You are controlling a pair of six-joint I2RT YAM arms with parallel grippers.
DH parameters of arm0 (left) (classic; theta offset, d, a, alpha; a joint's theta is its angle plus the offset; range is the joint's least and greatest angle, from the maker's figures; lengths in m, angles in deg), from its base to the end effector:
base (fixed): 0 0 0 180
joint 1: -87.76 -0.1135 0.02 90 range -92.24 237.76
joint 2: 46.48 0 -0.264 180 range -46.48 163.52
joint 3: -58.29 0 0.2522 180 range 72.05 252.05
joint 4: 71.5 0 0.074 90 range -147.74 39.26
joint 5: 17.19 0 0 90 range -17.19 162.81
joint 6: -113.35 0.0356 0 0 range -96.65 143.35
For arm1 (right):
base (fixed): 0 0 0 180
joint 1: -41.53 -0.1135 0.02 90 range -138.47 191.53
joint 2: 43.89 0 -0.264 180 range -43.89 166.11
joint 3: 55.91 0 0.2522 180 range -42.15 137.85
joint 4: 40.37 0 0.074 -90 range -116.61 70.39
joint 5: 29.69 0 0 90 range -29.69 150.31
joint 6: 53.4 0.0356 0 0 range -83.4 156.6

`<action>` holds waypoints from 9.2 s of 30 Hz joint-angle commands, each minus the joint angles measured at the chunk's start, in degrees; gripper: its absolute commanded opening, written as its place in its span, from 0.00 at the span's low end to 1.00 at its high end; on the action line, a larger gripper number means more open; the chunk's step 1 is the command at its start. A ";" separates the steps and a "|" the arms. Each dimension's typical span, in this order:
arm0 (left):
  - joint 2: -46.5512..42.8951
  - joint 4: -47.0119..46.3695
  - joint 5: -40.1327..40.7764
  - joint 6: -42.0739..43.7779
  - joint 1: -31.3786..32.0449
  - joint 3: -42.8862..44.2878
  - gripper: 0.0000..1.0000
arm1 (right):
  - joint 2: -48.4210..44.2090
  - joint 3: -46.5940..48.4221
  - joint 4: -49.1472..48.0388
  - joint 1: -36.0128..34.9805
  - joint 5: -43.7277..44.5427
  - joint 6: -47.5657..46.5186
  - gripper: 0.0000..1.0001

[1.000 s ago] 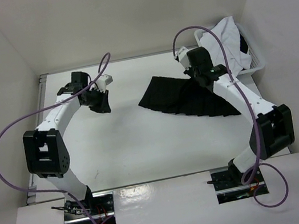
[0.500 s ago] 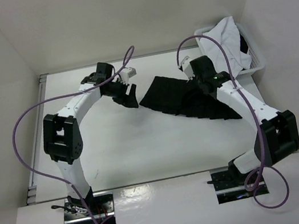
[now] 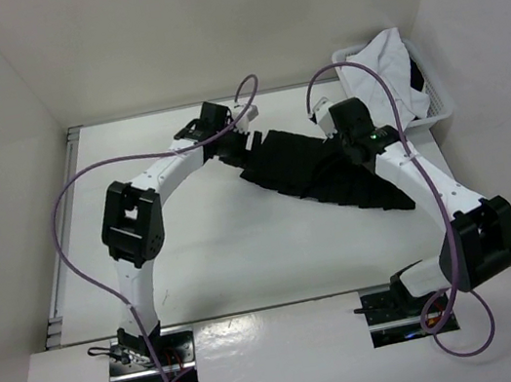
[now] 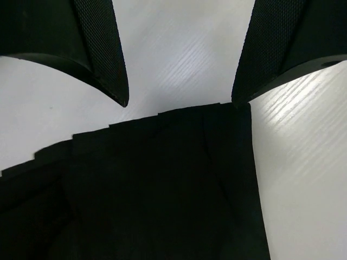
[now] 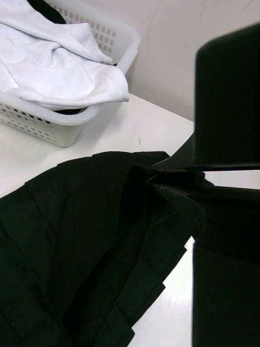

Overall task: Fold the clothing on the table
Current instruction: Fold the skirt

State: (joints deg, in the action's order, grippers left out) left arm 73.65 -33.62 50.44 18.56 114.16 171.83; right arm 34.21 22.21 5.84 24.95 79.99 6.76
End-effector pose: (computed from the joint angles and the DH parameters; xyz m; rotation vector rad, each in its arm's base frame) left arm 0.4233 -0.2253 0.2380 0.6403 2.3012 -0.7219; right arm 0.2835 0.0719 0.2943 -0.7826 2.2448 -0.5187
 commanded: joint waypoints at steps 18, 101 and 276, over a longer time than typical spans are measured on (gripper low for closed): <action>18.29 5.32 27.46 -8.56 8.15 20.89 0.82 | -3.57 -0.90 0.07 2.25 0.80 0.58 0.00; -1.66 4.89 41.54 -7.51 -5.39 -16.20 0.08 | 8.30 7.79 17.06 -17.62 -14.94 0.65 0.58; -15.01 18.41 10.77 7.60 -14.00 -17.97 0.00 | 15.50 2.77 2.01 -25.08 4.58 1.81 0.00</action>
State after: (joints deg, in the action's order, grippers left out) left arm 62.64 -17.23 62.88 23.37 100.87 149.82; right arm 52.88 19.61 6.69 -1.19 83.51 10.08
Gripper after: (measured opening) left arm 0.003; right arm 0.004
